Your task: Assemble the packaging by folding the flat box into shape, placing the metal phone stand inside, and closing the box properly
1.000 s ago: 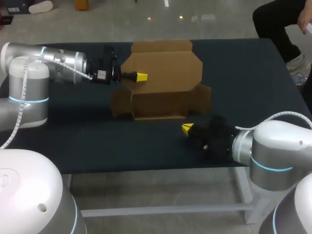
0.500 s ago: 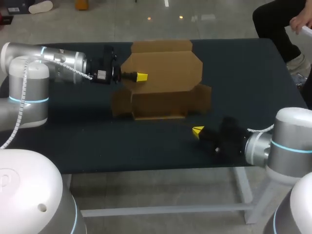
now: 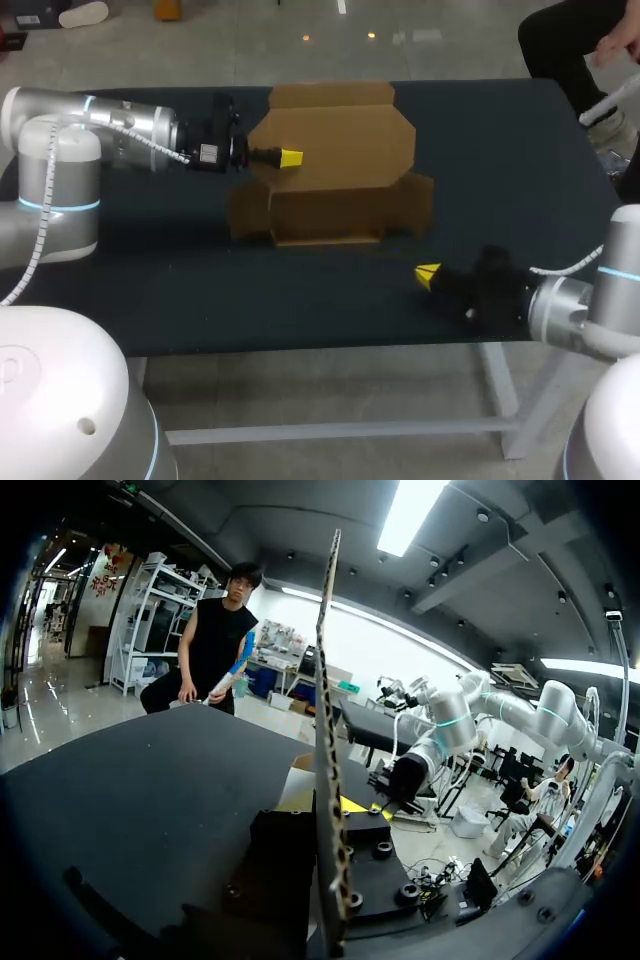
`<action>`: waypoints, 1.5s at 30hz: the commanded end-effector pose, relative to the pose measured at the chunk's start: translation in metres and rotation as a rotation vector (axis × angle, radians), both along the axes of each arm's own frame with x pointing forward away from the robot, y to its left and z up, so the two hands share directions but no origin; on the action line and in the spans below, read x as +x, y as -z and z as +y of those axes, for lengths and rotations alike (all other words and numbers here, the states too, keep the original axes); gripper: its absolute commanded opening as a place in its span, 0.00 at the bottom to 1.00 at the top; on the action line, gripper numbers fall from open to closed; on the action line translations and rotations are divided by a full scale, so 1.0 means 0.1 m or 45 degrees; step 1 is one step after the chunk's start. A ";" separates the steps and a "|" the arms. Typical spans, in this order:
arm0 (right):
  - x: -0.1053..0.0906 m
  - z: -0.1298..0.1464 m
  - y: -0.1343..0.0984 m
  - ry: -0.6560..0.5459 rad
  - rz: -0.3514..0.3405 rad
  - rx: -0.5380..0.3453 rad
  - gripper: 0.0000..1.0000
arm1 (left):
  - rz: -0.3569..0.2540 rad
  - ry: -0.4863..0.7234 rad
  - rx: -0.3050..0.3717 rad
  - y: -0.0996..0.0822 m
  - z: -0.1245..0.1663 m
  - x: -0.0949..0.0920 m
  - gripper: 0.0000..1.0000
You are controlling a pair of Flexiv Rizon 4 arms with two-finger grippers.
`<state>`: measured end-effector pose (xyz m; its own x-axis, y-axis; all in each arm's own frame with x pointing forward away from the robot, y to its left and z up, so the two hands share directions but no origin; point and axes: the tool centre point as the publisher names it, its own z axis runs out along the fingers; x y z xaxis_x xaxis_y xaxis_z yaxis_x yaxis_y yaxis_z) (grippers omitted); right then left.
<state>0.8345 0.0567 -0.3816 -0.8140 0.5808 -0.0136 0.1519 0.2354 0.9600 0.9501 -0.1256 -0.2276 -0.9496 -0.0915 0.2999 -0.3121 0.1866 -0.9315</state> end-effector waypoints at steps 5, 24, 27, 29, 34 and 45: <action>-0.02 -0.17 -0.04 -0.029 -0.010 -0.051 0.30 | 0.001 0.001 0.002 0.03 -0.01 0.00 0.00; 0.08 -0.43 -0.01 -0.060 -0.061 -0.046 0.45 | 0.001 0.001 0.002 0.03 -0.01 0.00 0.00; 0.10 -0.50 -0.03 -0.059 -0.065 -0.048 0.47 | 0.001 0.001 0.002 0.03 -0.01 0.00 0.00; 0.11 -0.54 -0.04 -0.058 -0.069 -0.043 0.49 | 0.001 0.001 0.002 0.03 -0.01 0.00 0.00; 0.15 -0.58 -0.08 -0.073 -0.075 -0.042 0.76 | 0.001 0.001 0.002 0.03 -0.01 0.00 0.00; 0.33 -0.69 -0.17 -0.112 -0.111 -0.073 1.00 | 0.001 0.001 0.002 0.03 -0.01 0.00 0.00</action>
<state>0.8625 -0.0099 -0.3669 -0.8497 0.5140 -0.1174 0.0478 0.2968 0.9537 0.9500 -0.1256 -0.2276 -0.9496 -0.0915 0.2999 -0.3122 0.1867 -0.9315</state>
